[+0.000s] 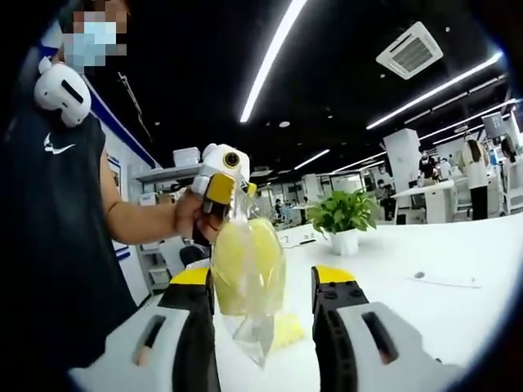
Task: Compare the silicone blocks by pressing each to a similar depth, holding the contact briefly, and releasing to observe deformation and rebound differences across the visible hardness samples.
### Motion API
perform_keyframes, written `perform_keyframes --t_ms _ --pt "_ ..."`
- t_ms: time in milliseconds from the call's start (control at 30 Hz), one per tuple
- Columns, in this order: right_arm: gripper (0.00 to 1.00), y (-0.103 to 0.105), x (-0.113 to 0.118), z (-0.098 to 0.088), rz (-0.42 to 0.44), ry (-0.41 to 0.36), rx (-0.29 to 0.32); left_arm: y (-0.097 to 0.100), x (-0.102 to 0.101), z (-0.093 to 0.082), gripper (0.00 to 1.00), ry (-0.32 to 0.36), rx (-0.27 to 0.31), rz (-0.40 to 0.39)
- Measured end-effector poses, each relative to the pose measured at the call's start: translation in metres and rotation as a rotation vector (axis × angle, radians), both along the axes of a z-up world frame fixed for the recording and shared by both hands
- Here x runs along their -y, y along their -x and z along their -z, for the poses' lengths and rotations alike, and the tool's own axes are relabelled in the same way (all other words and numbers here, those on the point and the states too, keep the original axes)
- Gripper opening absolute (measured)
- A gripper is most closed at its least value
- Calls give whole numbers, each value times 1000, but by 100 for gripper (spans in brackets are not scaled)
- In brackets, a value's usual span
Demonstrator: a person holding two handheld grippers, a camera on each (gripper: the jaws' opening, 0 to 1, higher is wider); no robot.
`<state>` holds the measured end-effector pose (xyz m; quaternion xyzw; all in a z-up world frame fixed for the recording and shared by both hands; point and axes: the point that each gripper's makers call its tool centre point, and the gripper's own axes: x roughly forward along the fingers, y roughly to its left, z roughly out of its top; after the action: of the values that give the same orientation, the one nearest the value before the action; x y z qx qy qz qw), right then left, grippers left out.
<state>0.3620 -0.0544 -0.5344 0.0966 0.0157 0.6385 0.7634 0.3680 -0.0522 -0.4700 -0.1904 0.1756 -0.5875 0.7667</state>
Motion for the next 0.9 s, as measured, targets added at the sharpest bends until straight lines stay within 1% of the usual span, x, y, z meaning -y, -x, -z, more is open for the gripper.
perform_keyframes --t_ms 167,267,433,467,500,600,733,833,900 --pt "33 2 -3 1 -17 1 9 -1 0 -1 0 4 0 -3" --pt "33 3 -5 -1 -26 -9 3 -1 0 -3 0 11 0 1" --pt "29 3 -9 -1 -33 -2 1 -3 -1 -2 0 7 7 -4" --pt "28 2 -9 -1 -34 -2 -4 -3 -2 -2 0 7 8 -6" --pt "27 2 -9 0 -44 -3 -22 -4 -2 -2 0 5 9 -8" --pt "26 3 -11 0 -46 6 -18 -4 -3 -2 0 4 8 -7" --pt "23 1 -11 1 -46 12 -35 -6 -4 -2 0 4 12 -11" --pt "20 2 -11 1 -54 9 -57 -7 -5 0 0 6 9 -16" --pt "18 4 -12 3 -64 15 -87 -7 -5 2 0 -7 24 -18"
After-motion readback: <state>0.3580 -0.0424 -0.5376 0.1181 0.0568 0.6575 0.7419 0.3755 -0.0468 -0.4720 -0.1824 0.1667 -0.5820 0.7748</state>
